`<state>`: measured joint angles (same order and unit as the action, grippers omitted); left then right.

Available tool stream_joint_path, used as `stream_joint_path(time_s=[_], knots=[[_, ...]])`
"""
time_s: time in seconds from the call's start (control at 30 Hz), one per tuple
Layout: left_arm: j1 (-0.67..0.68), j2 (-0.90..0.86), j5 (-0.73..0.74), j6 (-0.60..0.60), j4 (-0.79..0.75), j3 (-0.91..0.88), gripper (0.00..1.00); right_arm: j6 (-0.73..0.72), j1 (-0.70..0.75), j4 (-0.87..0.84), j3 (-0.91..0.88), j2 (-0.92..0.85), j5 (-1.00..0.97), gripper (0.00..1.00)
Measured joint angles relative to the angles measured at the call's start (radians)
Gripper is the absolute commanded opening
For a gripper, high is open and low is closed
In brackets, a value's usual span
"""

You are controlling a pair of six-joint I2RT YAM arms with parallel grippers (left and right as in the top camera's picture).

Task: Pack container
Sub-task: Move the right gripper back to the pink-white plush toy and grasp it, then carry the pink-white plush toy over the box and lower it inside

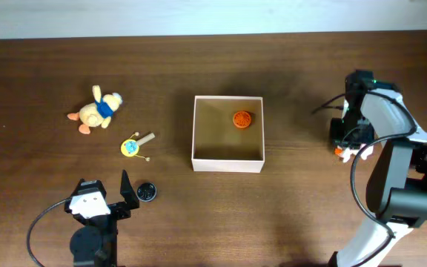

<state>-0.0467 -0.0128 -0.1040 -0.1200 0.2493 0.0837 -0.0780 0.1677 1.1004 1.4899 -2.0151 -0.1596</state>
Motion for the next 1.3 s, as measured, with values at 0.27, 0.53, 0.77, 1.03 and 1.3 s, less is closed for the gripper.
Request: stream_joint_path(time_s=[0.27,0.53,0.77,1.03,1.3], knots=[[0.000,0.000,0.000,0.000,0.000,0.000,0.99,-0.001,-0.053,0.170,0.300,-0.002,0.022,0.04],[0.000,0.000,0.000,0.000,0.000,0.000,0.99,0.000,-0.180,0.325,0.555,-0.002,0.022,0.04],[0.000,0.000,0.000,0.000,0.000,0.000,0.99,-0.001,-0.377,0.383,0.668,-0.002,0.034,0.04],[0.000,0.000,0.000,0.000,0.000,0.000,0.99,-0.018,-0.604,0.442,0.686,-0.002,0.048,0.04],[0.000,0.000,0.000,0.000,0.000,0.000,0.99,-0.079,-0.729,0.476,0.685,-0.002,0.053,0.04]])
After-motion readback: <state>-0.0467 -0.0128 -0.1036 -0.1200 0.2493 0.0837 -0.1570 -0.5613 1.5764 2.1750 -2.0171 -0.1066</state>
